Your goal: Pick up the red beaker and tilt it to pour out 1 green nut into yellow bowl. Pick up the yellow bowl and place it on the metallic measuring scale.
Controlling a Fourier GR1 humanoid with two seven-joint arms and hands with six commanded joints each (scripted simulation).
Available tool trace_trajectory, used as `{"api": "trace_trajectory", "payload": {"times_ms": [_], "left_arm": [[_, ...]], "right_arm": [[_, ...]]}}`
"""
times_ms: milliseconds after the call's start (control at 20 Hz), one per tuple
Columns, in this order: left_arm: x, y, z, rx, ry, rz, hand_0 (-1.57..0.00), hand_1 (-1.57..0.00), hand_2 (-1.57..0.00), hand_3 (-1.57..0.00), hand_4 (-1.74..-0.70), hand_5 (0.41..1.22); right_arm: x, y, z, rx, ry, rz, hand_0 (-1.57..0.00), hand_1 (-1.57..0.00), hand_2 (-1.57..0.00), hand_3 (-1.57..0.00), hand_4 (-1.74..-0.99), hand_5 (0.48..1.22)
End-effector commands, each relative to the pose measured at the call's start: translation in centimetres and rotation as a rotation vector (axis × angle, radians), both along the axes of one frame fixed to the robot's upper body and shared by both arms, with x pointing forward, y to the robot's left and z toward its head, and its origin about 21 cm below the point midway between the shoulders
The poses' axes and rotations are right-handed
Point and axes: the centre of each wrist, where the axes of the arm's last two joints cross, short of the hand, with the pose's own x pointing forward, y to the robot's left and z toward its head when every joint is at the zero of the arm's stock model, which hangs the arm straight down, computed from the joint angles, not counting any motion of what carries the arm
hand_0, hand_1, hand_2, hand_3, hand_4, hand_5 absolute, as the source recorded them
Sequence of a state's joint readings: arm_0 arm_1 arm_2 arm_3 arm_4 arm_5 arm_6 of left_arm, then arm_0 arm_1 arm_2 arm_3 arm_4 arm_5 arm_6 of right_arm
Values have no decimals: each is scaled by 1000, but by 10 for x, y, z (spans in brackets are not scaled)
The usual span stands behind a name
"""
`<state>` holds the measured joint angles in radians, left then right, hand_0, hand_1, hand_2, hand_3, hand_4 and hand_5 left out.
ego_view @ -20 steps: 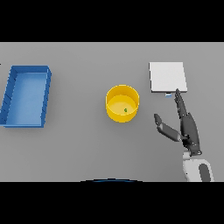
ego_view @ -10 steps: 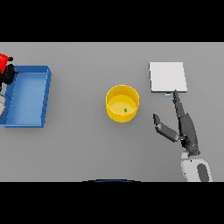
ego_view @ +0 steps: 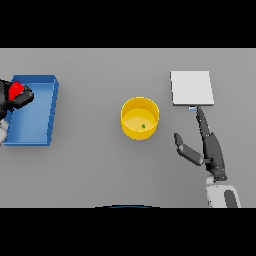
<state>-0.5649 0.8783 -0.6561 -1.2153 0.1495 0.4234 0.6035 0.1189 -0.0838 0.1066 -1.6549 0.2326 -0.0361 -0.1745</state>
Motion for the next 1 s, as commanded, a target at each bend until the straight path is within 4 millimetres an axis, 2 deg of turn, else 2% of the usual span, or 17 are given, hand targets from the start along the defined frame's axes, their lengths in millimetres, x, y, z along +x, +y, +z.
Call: {"api": "trace_trajectory", "payload": {"times_ms": [0, 50, 150, 250, 350, 500, 700, 800, 950], "left_arm": [[-1, 2, 2, -5, 28, -9, -1166, -944, -959, -903, -1120, 778], [-3, 5, 5, -3, 54, -23, -932, -755, -767, -722, -1034, 758], [0, 6, 14, -10, 106, -65, -596, -483, -490, -462, -916, 723], [-2, 7, 17, -22, 128, -85, -381, -309, -313, -295, -851, 698], [-2, 8, 14, -33, 133, -82, -244, -197, -200, -189, -815, 684], [1, 4, 18, -46, 85, -96, -124, -100, -102, -96, -791, 674], [3, 4, 20, -70, 30, -99, -50, -41, -41, -39, -786, 671], [3, 6, 15, -75, 20, -106, -32, -26, -26, -24, -780, 679], [3, 1, 14, -81, 27, -105, -16, -13, -13, -12, -781, 700]], "right_arm": [[0, -1, 2, -4, -9, -2, 1, 1, 1, 1, -1187, 664], [1, -2, 3, -8, -9, -2, 1, 1, 1, 1, -1185, 665], [-1, -2, 6, -23, -17, -4, 1, 1, 1, 1, -1182, 667], [-3, -2, 6, -19, 0, 1, 1, 1, 1, 1, -1187, 667], [-4, 1, 7, -23, -2, 2, 1, 1, 1, 1, -1187, 666], [-3, 5, 9, -28, 19, -5, 1, 1, 1, 1, -1193, 660], [-1, 6, 7, -105, 34, -2, 1, 1, 1, 1, -1198, 662], [5, 8, 14, -121, -17, 87, 1, 1, 1, 1, -1162, 694], [23, 8, 31, -247, -37, 187, 1, 1, 1, 1, -1221, 709]]}}
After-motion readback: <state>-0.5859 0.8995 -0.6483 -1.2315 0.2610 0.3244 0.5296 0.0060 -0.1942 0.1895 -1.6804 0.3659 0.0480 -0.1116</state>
